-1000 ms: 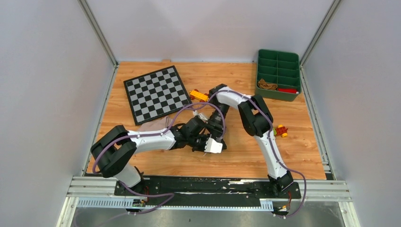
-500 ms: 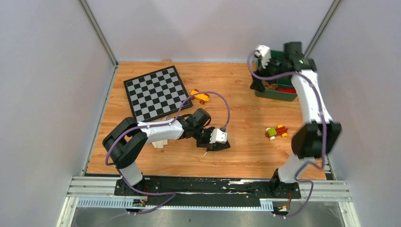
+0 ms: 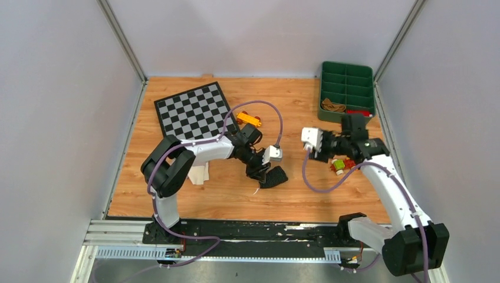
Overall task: Roll the underwear
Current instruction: Roll the underwear to the corner of the board.
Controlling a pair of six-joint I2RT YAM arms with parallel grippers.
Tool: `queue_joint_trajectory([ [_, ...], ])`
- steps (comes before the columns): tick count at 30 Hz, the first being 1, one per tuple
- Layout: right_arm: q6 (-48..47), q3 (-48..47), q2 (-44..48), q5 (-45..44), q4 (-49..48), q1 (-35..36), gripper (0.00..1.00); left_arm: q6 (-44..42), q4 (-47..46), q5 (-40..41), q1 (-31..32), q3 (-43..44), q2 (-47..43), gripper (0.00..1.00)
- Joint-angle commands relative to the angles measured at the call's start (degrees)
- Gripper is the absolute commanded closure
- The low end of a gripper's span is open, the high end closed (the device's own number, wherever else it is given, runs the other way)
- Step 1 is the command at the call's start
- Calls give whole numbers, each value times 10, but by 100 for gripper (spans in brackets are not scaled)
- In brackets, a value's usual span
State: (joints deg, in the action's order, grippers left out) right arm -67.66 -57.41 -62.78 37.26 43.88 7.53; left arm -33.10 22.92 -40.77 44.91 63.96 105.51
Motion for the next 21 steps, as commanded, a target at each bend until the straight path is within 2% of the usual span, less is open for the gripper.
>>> queue_joint_trajectory([
  [1, -139, 76, 36, -30, 29, 124, 48, 28, 77, -1, -9, 4, 59, 86],
  [5, -143, 145, 27, -66, -59, 236, 48, 29, 84, -4, -17, 17, 66, 86],
  [9, -140, 200, 0, -83, -189, 307, 40, 11, 114, -10, -27, 37, 84, 86],
  [13, -155, 207, -57, -73, -247, 336, 38, 1, 126, -14, -35, 56, 100, 87],
  [21, -160, 197, -190, -124, -342, 358, 37, -1, 131, -19, -39, 79, 111, 87],
])
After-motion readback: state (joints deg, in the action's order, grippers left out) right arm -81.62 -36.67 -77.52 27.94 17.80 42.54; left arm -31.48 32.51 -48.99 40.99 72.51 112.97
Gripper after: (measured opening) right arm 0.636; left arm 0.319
